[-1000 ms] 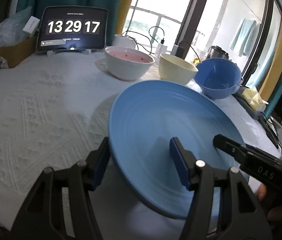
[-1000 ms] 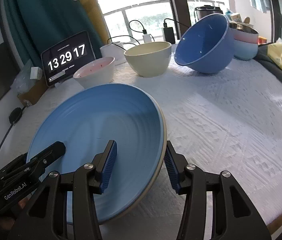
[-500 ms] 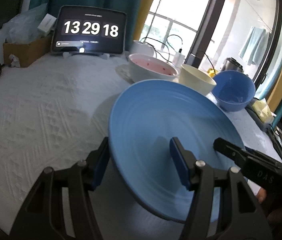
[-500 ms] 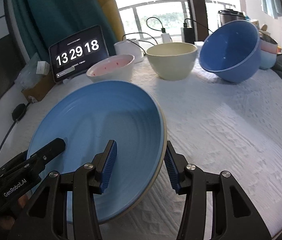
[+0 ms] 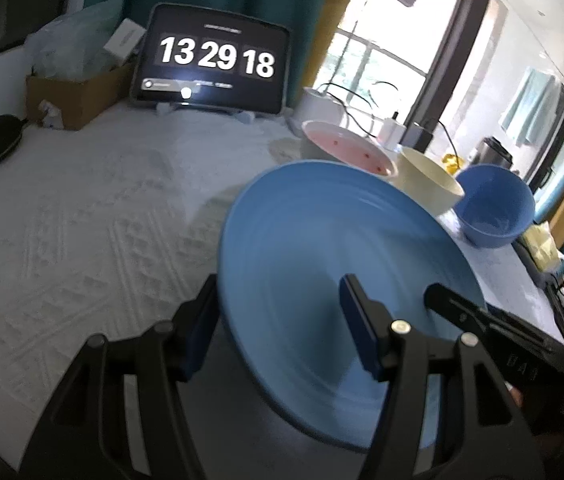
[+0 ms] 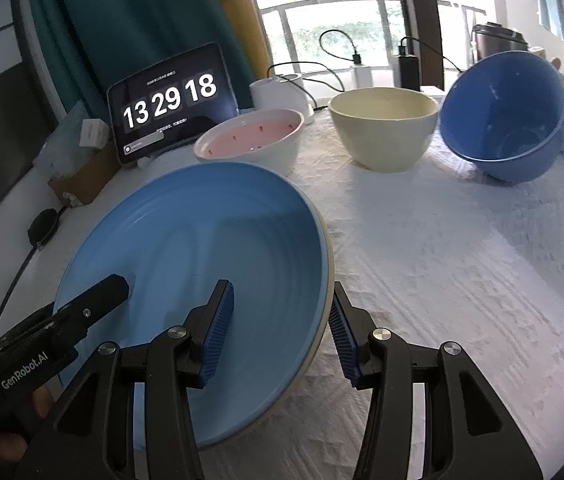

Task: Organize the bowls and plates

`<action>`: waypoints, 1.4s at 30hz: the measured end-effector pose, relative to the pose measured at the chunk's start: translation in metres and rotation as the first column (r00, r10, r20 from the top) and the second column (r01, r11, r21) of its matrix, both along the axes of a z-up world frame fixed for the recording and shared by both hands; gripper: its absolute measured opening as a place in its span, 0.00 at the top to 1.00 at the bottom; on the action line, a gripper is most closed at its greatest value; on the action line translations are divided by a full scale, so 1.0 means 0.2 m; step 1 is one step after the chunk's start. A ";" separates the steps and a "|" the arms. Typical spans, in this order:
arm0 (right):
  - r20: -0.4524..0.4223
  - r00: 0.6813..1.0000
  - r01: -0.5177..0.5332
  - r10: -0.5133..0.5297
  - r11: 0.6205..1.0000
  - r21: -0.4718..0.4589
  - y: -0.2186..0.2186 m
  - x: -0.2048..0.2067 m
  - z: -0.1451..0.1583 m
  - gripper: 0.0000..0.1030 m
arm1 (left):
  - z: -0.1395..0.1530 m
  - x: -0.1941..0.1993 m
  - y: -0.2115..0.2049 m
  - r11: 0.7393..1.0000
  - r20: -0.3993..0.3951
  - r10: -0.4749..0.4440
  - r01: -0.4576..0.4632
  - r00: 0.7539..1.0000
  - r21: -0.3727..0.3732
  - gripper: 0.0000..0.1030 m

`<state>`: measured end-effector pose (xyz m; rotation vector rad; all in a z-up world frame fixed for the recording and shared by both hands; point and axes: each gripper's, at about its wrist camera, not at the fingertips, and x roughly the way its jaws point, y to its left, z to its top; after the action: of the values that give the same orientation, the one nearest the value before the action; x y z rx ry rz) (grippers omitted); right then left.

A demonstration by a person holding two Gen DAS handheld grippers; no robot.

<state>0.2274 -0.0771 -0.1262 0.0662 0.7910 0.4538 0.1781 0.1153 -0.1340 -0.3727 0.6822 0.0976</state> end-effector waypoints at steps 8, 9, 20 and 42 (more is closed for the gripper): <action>-0.033 0.999 -0.036 0.036 0.999 -0.021 0.11 0.05 -0.04 0.51 | -0.05 0.05 0.09 0.996 -0.080 0.059 -0.064 0.995 -0.058 0.41; -0.038 0.999 -0.040 0.039 0.999 -0.029 0.12 0.06 -0.05 0.51 | -0.05 0.05 0.09 0.996 -0.073 0.060 -0.064 0.996 -0.056 0.41; -0.060 0.998 -0.034 0.033 0.999 -0.018 0.13 0.08 -0.07 0.49 | -0.07 0.06 0.09 0.996 -0.090 0.034 -0.041 0.995 -0.074 0.35; -0.059 0.998 -0.020 0.020 1.000 0.012 -0.08 0.01 -0.03 0.44 | 0.08 -0.07 0.03 0.991 0.038 0.111 -0.113 0.993 0.071 0.33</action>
<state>0.2303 -0.0931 -0.1313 0.0831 0.8478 0.4771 0.1635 0.1211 -0.1178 -0.3416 0.6220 0.2218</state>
